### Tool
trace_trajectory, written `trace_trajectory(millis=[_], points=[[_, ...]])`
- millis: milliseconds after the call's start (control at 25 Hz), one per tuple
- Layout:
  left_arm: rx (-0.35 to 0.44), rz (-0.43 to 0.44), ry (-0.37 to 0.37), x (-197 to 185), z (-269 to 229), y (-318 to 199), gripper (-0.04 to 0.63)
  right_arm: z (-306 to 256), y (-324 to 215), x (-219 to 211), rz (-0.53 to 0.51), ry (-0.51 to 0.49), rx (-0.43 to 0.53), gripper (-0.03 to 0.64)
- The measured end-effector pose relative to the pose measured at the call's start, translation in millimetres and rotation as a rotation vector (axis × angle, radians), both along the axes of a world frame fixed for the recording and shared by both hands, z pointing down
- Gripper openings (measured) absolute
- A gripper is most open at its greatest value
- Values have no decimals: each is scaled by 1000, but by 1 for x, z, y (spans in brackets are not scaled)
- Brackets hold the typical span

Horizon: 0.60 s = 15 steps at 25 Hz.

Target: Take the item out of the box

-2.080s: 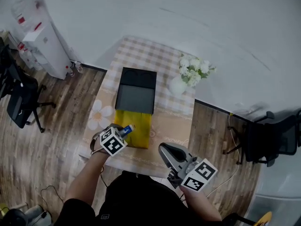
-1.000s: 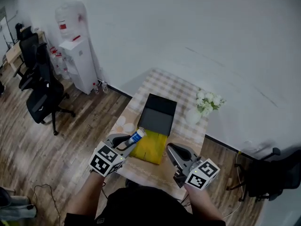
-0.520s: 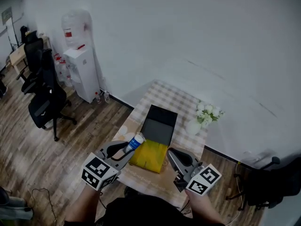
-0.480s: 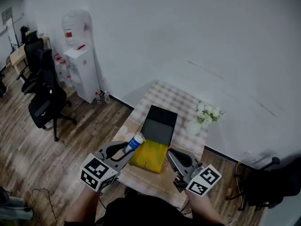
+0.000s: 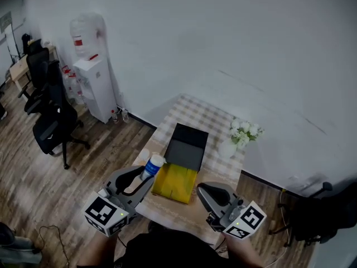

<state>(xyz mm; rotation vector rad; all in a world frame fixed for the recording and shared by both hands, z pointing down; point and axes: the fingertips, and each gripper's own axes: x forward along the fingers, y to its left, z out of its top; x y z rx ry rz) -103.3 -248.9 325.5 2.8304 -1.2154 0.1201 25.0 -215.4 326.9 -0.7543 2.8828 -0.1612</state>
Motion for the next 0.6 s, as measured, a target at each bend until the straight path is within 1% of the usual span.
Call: trace_trajectory(millis=[120, 240, 440, 520, 600], points=[[11, -26, 2, 0, -2, 0, 133, -6, 2, 8, 19, -14, 24, 37], [15, 4, 24, 14, 5, 3, 133, -8, 0, 19, 63, -39, 31, 37], [8, 35, 41, 36, 15, 6, 132, -3, -8, 39, 145, -67, 4, 35], [6, 28, 36, 39, 18, 5, 132, -2, -11, 46, 164, -79, 0, 35], [-3, 2, 20, 36, 20, 1, 132, -2, -13, 50, 177, -91, 0, 35]])
